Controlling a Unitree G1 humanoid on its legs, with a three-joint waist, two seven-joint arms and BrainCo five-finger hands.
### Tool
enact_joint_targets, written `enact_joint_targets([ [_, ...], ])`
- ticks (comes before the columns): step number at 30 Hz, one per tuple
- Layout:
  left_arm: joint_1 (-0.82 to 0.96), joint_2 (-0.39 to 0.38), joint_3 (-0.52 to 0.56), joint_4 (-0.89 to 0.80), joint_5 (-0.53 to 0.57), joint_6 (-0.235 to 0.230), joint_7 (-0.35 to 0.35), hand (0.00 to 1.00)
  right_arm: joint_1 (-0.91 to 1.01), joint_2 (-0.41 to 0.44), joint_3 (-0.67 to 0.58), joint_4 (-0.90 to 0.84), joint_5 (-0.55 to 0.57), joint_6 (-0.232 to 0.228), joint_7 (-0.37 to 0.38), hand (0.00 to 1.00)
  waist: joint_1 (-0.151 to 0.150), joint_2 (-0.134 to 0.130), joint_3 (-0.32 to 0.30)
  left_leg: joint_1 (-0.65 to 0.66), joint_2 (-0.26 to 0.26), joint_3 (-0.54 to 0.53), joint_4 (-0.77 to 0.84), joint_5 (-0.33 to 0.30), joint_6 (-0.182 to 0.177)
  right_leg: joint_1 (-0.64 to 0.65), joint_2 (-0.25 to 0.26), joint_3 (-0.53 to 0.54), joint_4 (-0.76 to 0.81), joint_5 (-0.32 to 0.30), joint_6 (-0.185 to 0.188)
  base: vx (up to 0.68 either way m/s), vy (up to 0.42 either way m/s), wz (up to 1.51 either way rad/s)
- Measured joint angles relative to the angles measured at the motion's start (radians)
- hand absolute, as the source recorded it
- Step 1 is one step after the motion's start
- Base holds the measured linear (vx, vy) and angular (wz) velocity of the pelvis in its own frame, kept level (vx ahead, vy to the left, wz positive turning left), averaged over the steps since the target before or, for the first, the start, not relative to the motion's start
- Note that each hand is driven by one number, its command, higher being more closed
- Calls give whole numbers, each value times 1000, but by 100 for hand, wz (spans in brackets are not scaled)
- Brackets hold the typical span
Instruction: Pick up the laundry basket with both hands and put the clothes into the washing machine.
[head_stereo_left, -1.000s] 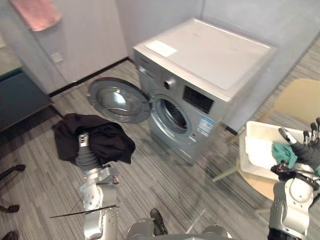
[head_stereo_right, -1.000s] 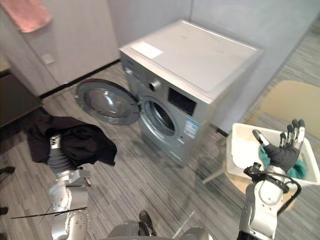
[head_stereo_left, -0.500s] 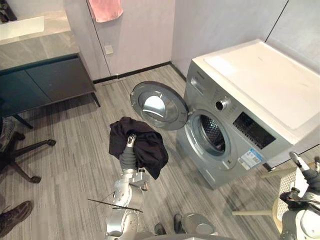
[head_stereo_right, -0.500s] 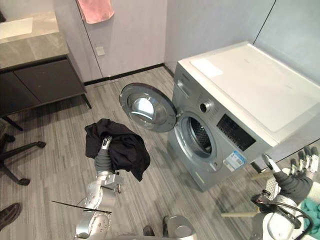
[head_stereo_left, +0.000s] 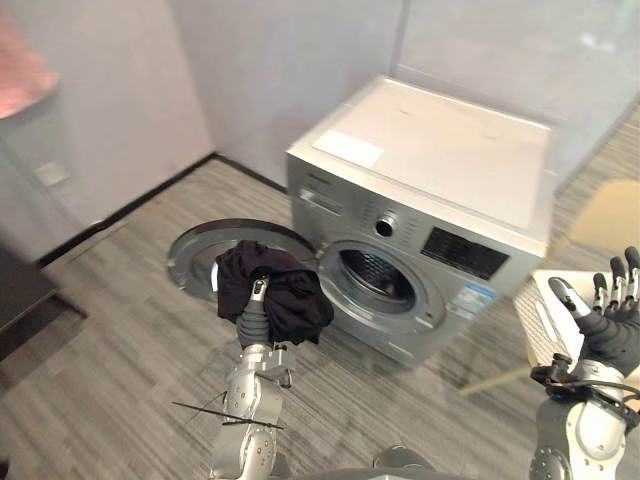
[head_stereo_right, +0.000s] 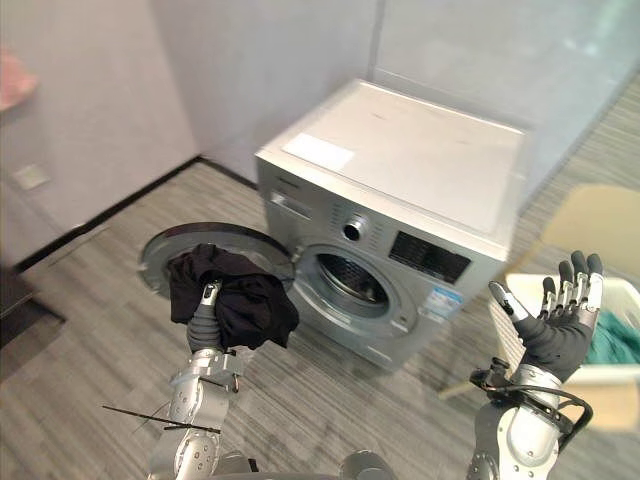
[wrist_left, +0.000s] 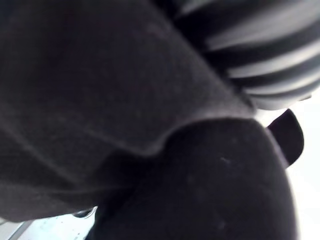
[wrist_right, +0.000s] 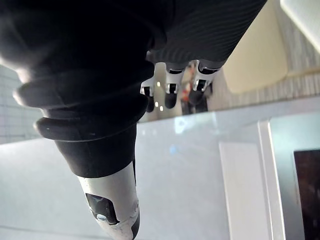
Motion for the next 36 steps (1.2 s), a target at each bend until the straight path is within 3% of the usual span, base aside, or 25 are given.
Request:
enact_joint_targets([
  [1,2,5,5,2,0,0,0,100,-11,0,8,7,-17,0,-8,0,0,1,1,15,6,49,-8,-4,8,-11,-33,-100,-12,12,-21,-29,231,-200],
  [3,7,8,75,49,-8,1,-2,100,-79,-3,14,116,-76,1,-25,0,2,8,6,109,27,215,-64,-8,14,-11,-152,-511,-21,21,-121,-38,150,-191],
  [5,8,8,141,90,-22,1,-1,100,-129,-3,8,230,-97,6,-41,0,6,18,9,165,58,335,-94,-11,8,-12,-216,-708,-19,36,-172,-68,46,-192],
  [6,3,9,165,121,-45,2,-2,100,-142,-4,-5,292,-112,24,-50,0,23,17,9,191,71,400,-101,-18,-12,-12,-247,-800,-23,63,-157,-45,-10,-182],
  [7,2,8,170,137,-54,3,-2,100,-143,-4,-14,318,-113,36,-53,0,26,13,7,196,73,415,-102,-19,-20,-11,-256,-828,-30,94,-143,22,-108,-140],
  [8,-1,6,169,177,-68,5,-7,100,-136,-4,-36,360,-116,51,-56,0,20,10,5,201,81,435,-100,-19,-35,-14,-249,-839,-50,137,-86,71,-161,-77],
  [9,-12,-5,161,228,-83,16,-12,100,-119,-12,-62,396,-132,67,-57,0,3,31,15,202,92,436,-106,-13,-48,-17,-226,-831,-66,142,-71,88,-168,-53],
  [11,-21,-24,148,292,-125,29,-13,100,-96,-37,-88,474,-166,99,-55,0,-7,51,15,203,104,453,-124,-1,-65,-48,-198,-804,-67,145,-66,103,-110,-48],
  [15,-47,-21,156,375,-185,49,-15,100,-76,-55,-96,692,-191,135,-43,0,-31,55,30,215,163,453,-105,8,-71,-65,-135,-778,-47,116,-83,135,-149,-47],
  [16,-50,-22,186,387,-203,50,-22,100,-74,-56,-75,763,-196,151,-27,0,-29,48,50,199,214,424,-21,10,-63,-62,-108,-764,-33,99,-96,145,-228,-53],
  [17,-56,-17,224,388,-211,50,-28,100,-73,-54,-39,821,-212,158,-11,0,-25,36,83,146,269,351,104,27,-2,-51,-82,-755,-23,83,-107,90,-205,-43],
  [19,-70,-12,258,392,-215,50,-29,100,-60,-51,-4,858,-229,167,7,0,-24,21,120,55,310,210,246,68,87,-22,-68,-759,-34,72,-120,48,-144,-5],
  [20,-85,-8,274,392,-228,47,-27,100,-34,-48,27,908,-238,174,22,0,-1,-1,146,-51,297,61,294,18,13,-10,-63,-768,-37,59,-132,73,-103,19],
  [23,-131,-7,257,392,-230,45,-21,100,-47,-58,57,1007,-267,167,39,0,14,-35,207,-149,210,24,130,21,6,-34,-113,-789,35,25,-112,61,21,25],
  [24,-153,-18,252,391,-230,41,-12,100,-51,-65,60,1053,-271,167,45,0,33,-37,236,-166,175,12,83,42,-28,-71,-140,-777,116,-12,-91,38,156,13],
  [25,-173,-16,253,390,-230,36,-4,100,-62,-56,73,1090,-270,171,53,0,40,-63,250,-191,157,13,105,40,-40,-118,-181,-757,183,-38,-78,30,153,13],
  [26,-206,-15,261,384,-230,33,4,100,-61,-46,88,1097,-270,171,57,0,40,-78,266,-232,137,12,129,30,-26,-166,-217,-751,237,-52,-72,9,128,20],
  [30,-321,-17,335,326,-240,-24,77,100,-117,-46,95,1102,-266,157,34,0,55,-82,352,-399,141,-10,273,-30,5,-317,-246,-723,336,-65,-60,-68,142,-8],
  [33,-427,-18,340,297,-240,-63,109,100,-175,-63,99,1097,-258,154,33,0,65,-81,371,-550,146,-19,363,-55,33,-471,-275,-694,425,-74,-63,-100,94,-11],
  [36,-520,-11,338,297,-240,-67,132,100,-217,-75,99,1057,-245,154,14,0,81,-79,385,-666,162,-39,438,-76,41,-589,-277,-671,496,-84,-69,-122,60,-23],
])
